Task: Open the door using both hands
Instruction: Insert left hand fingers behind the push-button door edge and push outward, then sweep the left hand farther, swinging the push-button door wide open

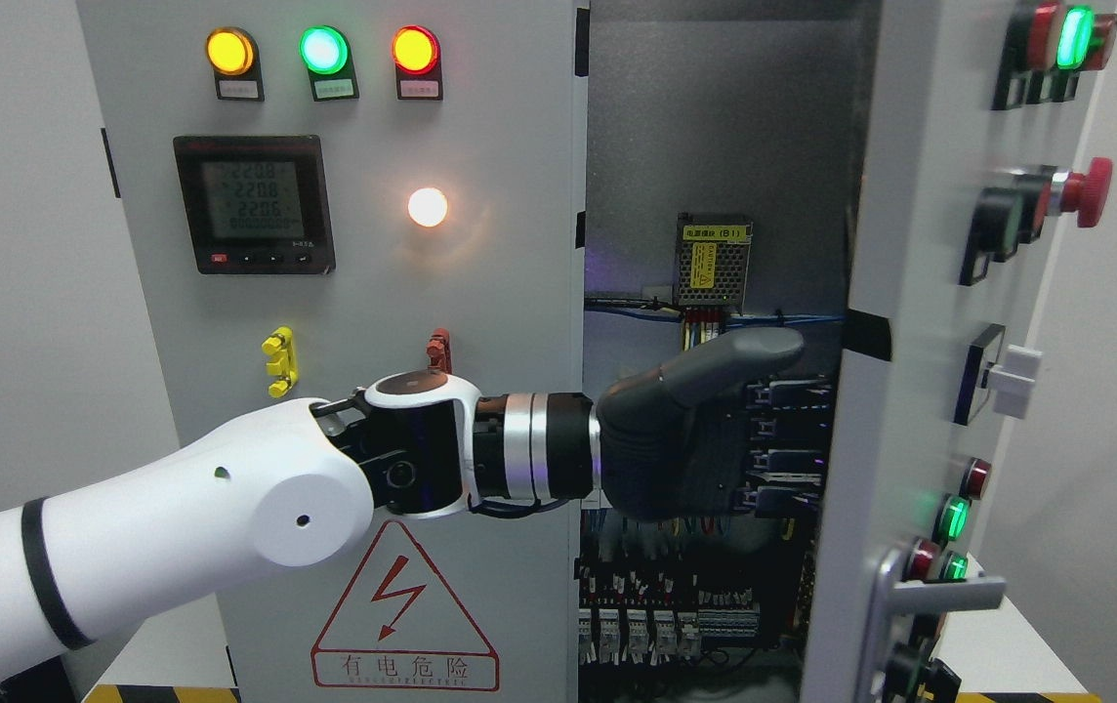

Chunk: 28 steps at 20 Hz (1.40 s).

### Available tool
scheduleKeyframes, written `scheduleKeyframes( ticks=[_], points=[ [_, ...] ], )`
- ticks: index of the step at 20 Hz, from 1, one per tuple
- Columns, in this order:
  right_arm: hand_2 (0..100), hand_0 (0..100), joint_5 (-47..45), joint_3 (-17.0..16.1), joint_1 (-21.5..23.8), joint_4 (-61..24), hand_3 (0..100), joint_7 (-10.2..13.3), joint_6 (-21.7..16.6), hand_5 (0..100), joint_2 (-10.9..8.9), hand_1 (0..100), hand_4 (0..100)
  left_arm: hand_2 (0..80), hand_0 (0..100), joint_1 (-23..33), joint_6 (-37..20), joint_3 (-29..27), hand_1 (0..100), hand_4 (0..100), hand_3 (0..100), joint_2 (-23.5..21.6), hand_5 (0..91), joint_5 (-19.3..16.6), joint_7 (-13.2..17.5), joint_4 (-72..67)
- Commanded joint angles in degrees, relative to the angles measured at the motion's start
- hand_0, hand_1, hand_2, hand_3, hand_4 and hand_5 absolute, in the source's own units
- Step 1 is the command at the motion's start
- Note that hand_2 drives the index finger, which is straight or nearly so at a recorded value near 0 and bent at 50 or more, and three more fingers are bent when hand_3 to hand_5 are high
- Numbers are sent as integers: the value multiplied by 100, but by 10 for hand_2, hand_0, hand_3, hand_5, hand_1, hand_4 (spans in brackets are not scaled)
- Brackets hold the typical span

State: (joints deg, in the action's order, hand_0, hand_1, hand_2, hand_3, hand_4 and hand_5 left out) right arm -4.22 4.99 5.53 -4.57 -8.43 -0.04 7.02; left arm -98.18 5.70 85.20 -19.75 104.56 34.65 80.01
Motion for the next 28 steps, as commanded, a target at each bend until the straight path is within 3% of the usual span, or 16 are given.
scheduleKeyframes(
  ticks=[1, 6, 12, 15, 28],
  points=[
    [0, 120, 0, 2, 0, 0, 0, -36, 4, 0, 1, 389, 0, 0, 120, 80, 45, -284, 389, 0, 0, 1235, 0, -234, -413, -126],
    [0, 120, 0, 2, 0, 0, 0, -27, 4, 0, 1, 389, 0, 0, 120, 89, 36, -452, 389, 0, 0, 1868, 0, -252, -924, -126],
    [0, 120, 0, 2, 0, 0, 0, -36, 4, 0, 1, 389, 0, 0, 120, 107, 45, -891, 389, 0, 0, 2308, 0, -269, -1688, -179],
    [0, 120, 0, 2, 0, 0, 0, -36, 4, 0, 1, 389, 0, 0, 120, 107, 27, -892, 389, 0, 0, 2414, 0, -471, -1873, -179],
    [0, 120, 0, 2, 0, 0, 0, -36, 4, 0, 1, 389, 0, 0, 120, 98, -52, -874, 389, 0, 0, 2529, 0, -507, -2629, -100]
  ],
)
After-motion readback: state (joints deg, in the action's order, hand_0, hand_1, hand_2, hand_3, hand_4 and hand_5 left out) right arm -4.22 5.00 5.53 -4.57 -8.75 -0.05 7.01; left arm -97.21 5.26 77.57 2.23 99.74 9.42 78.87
